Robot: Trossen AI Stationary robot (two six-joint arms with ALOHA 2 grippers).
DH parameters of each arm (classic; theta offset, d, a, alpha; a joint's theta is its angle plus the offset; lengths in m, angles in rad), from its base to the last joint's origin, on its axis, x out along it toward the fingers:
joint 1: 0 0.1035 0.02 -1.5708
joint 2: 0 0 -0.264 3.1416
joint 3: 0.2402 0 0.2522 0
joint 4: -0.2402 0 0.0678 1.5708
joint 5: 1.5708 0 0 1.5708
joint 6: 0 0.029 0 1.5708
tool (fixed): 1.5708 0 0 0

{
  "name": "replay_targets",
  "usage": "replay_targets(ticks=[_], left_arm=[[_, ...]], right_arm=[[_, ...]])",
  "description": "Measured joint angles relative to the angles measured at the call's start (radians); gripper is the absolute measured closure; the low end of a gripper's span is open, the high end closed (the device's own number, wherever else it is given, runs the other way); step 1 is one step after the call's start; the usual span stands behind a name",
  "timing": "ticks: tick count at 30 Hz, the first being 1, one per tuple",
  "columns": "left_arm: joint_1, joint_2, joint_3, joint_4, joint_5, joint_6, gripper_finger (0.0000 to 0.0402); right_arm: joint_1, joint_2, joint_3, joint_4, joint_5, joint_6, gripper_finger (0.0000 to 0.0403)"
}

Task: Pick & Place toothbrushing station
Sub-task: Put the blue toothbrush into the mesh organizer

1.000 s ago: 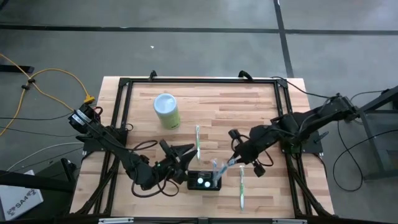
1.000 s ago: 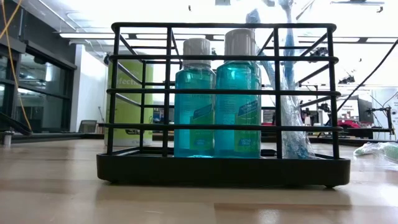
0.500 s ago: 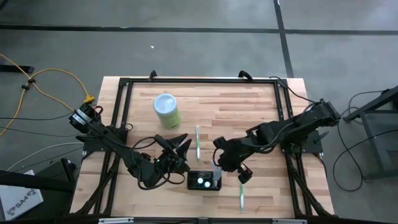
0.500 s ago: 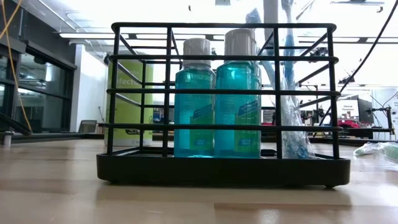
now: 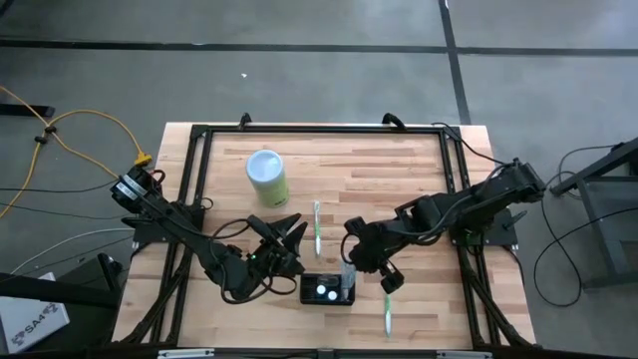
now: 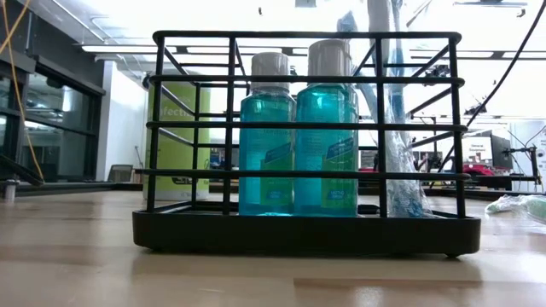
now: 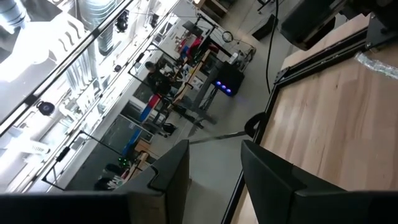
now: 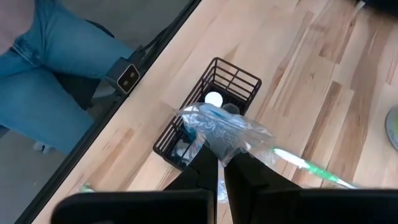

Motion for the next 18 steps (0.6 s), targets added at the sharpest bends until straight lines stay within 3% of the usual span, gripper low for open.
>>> replay_targets(ticks=[18], left_arm=[[-0.001, 0.0, 0.0, 0.0, -0.027, -0.004, 0.0263]], right_arm=[[0.008, 0.061, -0.033, 0.025, 0.011, 0.033, 0.0399]])
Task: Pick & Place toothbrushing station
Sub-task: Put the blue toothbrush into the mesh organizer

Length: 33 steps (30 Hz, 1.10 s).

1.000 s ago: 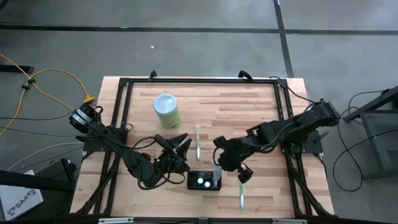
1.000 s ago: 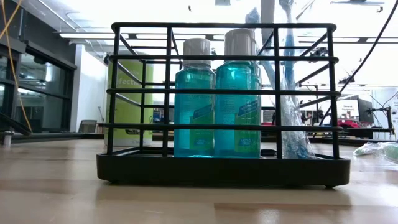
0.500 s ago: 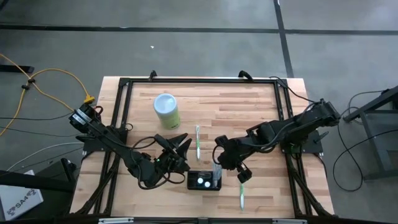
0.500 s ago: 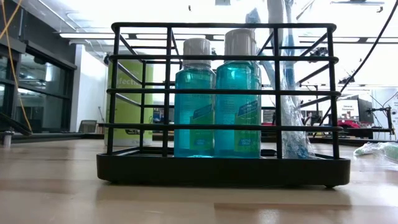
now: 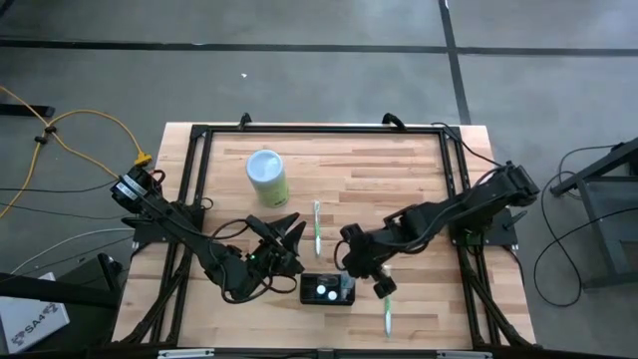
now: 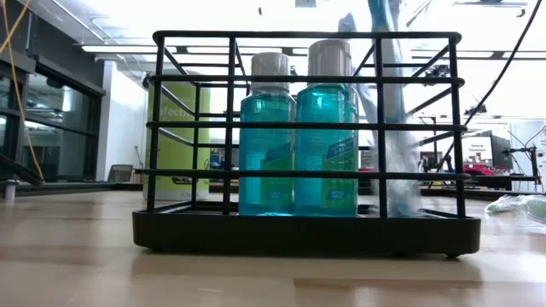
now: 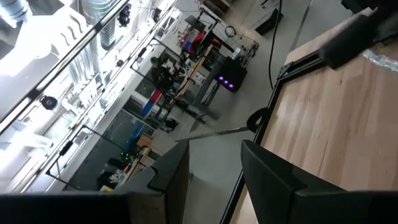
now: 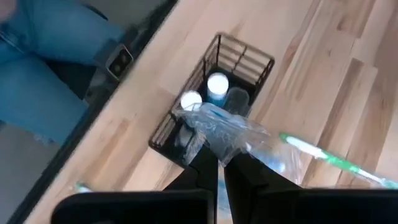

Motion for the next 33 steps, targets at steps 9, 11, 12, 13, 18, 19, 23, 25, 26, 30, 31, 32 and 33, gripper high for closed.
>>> replay_targets(ticks=[9, 11, 12, 13, 18, 19, 23, 25, 26, 30, 31, 32, 33], left_arm=[[0.0, 0.0, 0.0, 0.0, -0.02, -0.001, 0.0263], [0.0, 0.0, 0.0, 0.0, -0.02, 0.0, 0.0263], [0.0, 0.0, 0.0, 0.0, -0.02, 0.0, 0.0263], [0.0, 0.0, 0.0, 0.0, -0.02, -0.001, 0.0263], [0.0, 0.0, 0.0, 0.0, -0.02, -0.001, 0.0263], [0.0, 0.0, 0.0, 0.0, -0.02, -0.002, 0.0263], [0.0, 0.0, 0.0, 0.0, -0.019, -0.003, 0.0263], [0.0, 0.0, 0.0, 0.0, -0.019, -0.003, 0.0263], [0.0, 0.0, 0.0, 0.0, -0.019, -0.003, 0.0263], [0.0, 0.0, 0.0, 0.0, -0.018, -0.003, 0.0263], [0.0, 0.0, 0.0, 0.0, -0.018, -0.003, 0.0263], [0.0, 0.0, 0.0, 0.0, -0.018, -0.003, 0.0263], [0.0, 0.0, 0.0, 0.0, -0.018, -0.003, 0.0263]], right_arm=[[0.027, 0.036, -0.001, 0.025, 0.032, -0.003, 0.0399], [0.034, 0.035, -0.001, 0.031, 0.062, -0.003, 0.0399], [0.036, 0.035, -0.001, 0.031, 0.068, -0.003, 0.0399], [0.036, 0.035, -0.001, 0.034, 0.069, -0.003, 0.0399], [0.033, 0.034, -0.021, 0.056, 0.066, 0.021, 0.0399], [0.031, 0.034, -0.038, 0.071, 0.066, 0.024, 0.0399], [0.025, 0.035, -0.1, 0.123, 0.054, 0.055, 0.0399], [0.025, 0.034, -0.122, 0.144, 0.049, 0.062, 0.0398], [0.025, 0.034, -0.131, 0.149, 0.043, 0.067, 0.0396], [0.026, 0.034, -0.145, 0.164, 0.04, 0.07, 0.0376], [0.025, 0.034, -0.145, 0.164, 0.039, 0.073, 0.0369], [0.025, 0.034, -0.145, 0.164, 0.037, 0.076, 0.0363], [0.025, 0.034, -0.145, 0.164, 0.034, 0.078, 0.0357]])
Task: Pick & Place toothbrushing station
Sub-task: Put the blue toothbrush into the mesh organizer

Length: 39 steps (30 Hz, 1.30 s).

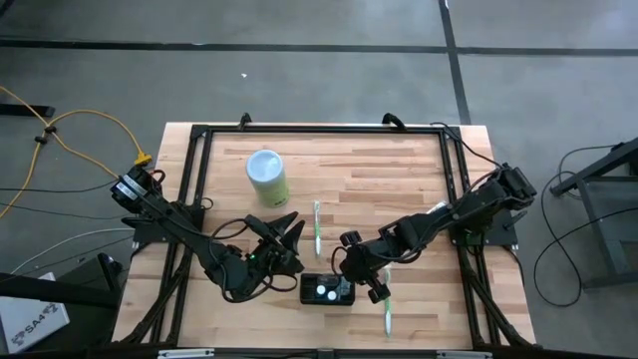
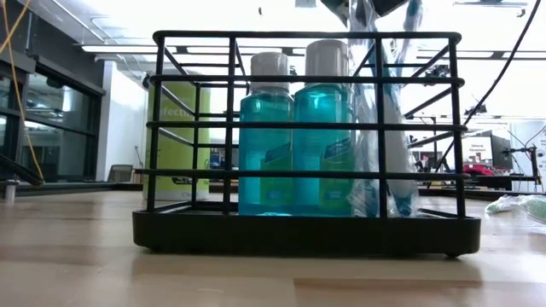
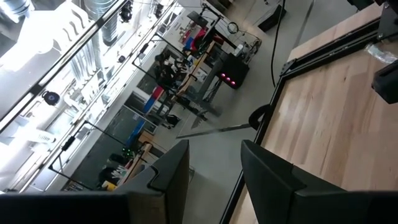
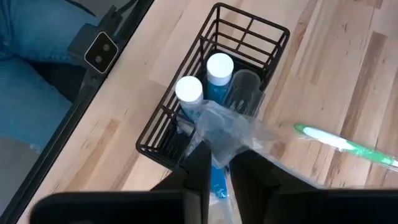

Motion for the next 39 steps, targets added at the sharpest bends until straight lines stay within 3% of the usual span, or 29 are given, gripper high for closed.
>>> replay_targets(ticks=[17, 39], left_arm=[[0.0, 0.0, 0.0, 0.0, 0.001, 0.0, 0.0263], [-0.02, 0.0, 0.0, 0.0, 0.001, -0.016, 0.0263]], right_arm=[[0.0, -0.005, 0.0, 0.037, -0.026, -0.007, 0.029], [0.0, -0.047, 0.001, 0.044, -0.039, -0.011, 0.0274]])
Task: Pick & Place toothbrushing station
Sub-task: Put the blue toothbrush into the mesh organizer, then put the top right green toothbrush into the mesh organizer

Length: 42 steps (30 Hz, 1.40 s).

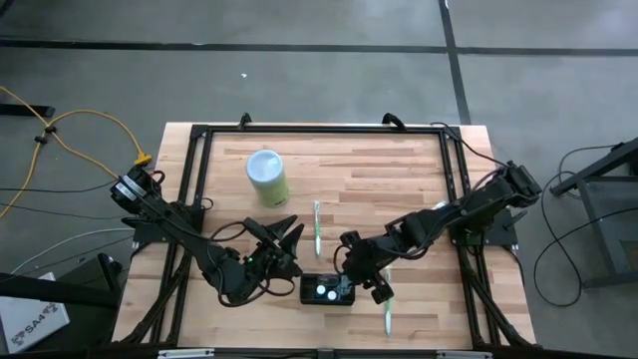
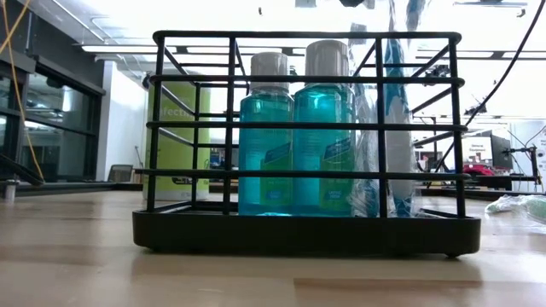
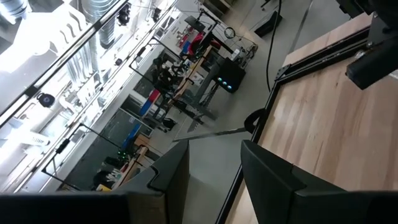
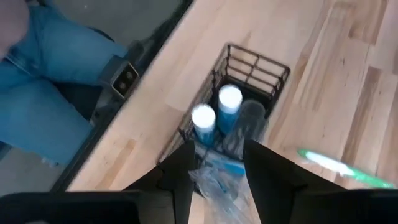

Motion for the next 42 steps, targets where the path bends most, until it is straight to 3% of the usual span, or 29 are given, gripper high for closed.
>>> replay_targets(ticks=[15, 29, 42], left_arm=[[0.001, 0.0, 0.0, 0.0, 0.0, -0.007, 0.0263], [-0.002, 0.0, 0.0, 0.0, 0.016, -0.025, 0.0263], [-0.004, 0.0, 0.0, 0.0, 0.02, -0.028, 0.0263]], right_arm=[[0.0, -0.047, 0.064, -0.008, -0.005, -0.028, 0.0275], [-0.047, -0.141, 0.072, -0.028, 0.085, -0.037, 0.0275], [-0.141, -0.27, 0.072, -0.269, 0.209, 0.055, 0.0275]])
